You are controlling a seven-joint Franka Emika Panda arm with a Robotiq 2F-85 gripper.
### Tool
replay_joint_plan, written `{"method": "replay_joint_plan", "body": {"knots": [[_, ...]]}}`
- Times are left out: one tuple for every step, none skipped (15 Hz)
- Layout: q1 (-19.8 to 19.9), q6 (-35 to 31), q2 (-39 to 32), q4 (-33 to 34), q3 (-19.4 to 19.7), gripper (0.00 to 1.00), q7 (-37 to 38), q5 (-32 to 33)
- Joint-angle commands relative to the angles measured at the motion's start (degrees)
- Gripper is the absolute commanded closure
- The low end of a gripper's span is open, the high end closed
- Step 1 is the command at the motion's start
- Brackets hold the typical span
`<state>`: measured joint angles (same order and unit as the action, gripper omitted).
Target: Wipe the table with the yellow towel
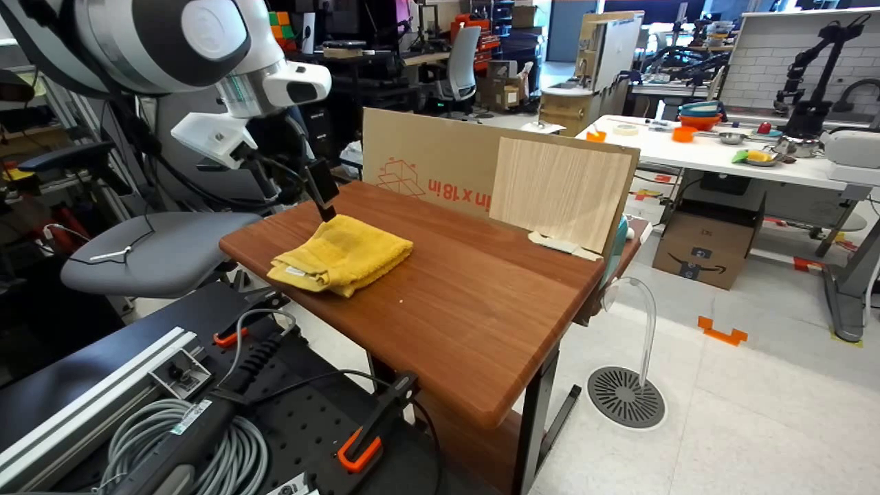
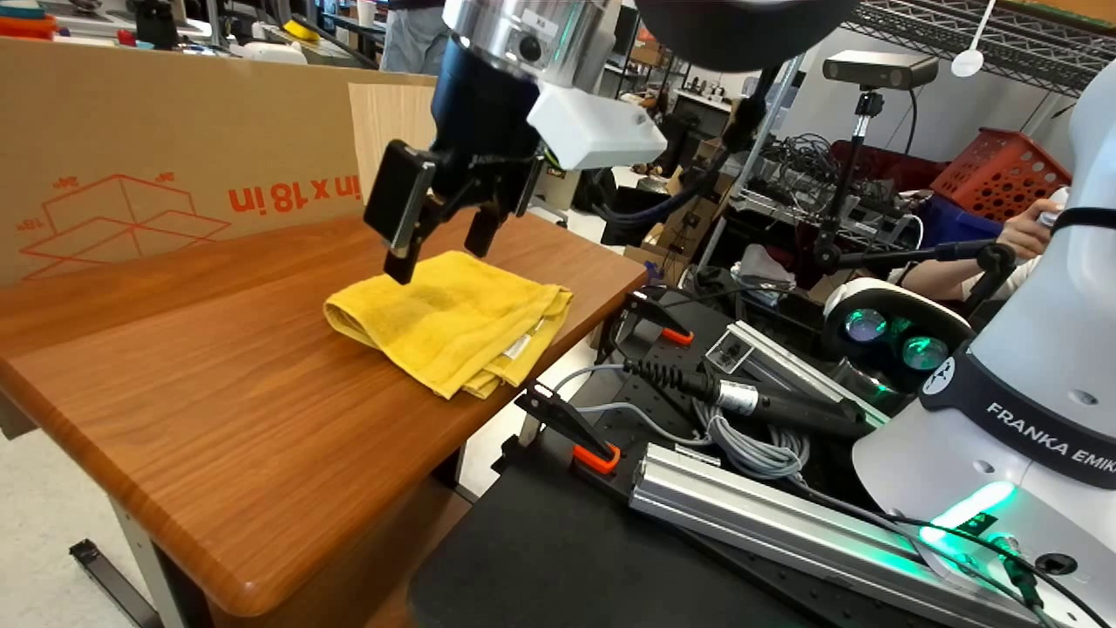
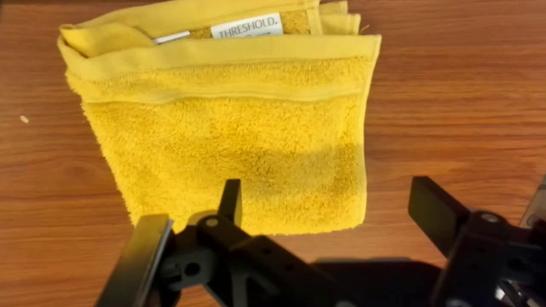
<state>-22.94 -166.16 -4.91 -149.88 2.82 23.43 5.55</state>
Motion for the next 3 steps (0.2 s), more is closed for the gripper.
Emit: {"method": "replay_joint_plan", "body": {"knots": [[4.5, 1.2, 1.3, -0.3, -4.0, 0.0, 0.5, 0.8], [5.4, 2.2, 2.4, -0.6, -4.5, 0.0, 0.5, 1.1], [6.0, 2.6, 3.1, -0.9, -4.7, 0.0, 0.5, 1.2]]}}
